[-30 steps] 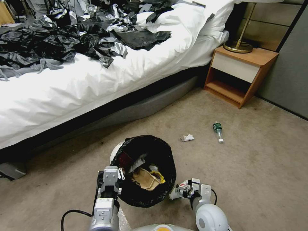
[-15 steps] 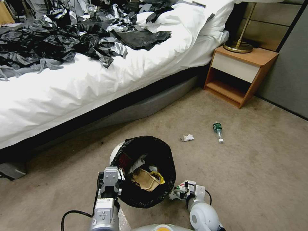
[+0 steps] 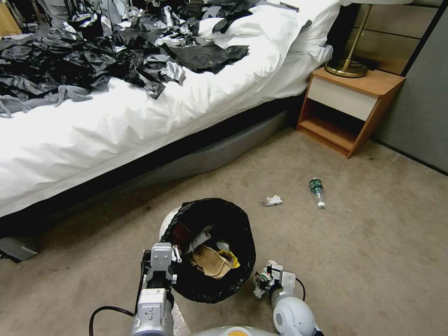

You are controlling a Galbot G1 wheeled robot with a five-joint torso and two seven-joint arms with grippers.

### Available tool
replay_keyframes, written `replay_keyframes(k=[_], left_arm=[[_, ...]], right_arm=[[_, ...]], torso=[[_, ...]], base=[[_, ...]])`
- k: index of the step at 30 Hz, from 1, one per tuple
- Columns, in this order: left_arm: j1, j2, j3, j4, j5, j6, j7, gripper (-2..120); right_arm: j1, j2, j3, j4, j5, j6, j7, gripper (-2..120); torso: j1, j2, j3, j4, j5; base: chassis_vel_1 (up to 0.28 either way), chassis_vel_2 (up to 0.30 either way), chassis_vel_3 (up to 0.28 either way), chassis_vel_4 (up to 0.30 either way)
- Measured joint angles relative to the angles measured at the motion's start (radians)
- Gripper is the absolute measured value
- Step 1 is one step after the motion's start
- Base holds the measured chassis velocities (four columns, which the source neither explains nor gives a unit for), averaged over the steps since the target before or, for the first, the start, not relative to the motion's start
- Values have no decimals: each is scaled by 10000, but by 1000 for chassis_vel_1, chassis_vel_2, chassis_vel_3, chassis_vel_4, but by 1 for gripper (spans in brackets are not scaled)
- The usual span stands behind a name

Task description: Pick up the trash bin, then pick up the garbage from the floor and place it into the trash bin.

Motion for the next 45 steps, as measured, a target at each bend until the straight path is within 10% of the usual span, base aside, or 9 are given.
replay_keyframes(k=[16,27,33,45], left_arm=[[-21,-20,27,1,-8,5,19,0],[-21,-49,46,-7,43,14,40,0],[-7,-62,154,17,151,15,53,0],[30,12,116,45,162,19,85,0]], right_arm=[[45,-107,128,174,-343,300,-43,13],[-277,-417,436,2025,-760,1019,102,10],[-278,-589,712,4066,-5515,5823,-1107,10],[-1167,-1165,125,6546,-5983,8930,-5024,10]], torso=[[0,0,0,2,-3],[0,0,0,2,-3],[1,-1,0,2,-3],[0,0,0,2,-3]], base=[[0,0,0,0],[0,0,0,0],[0,0,0,0],[0,0,0,0]])
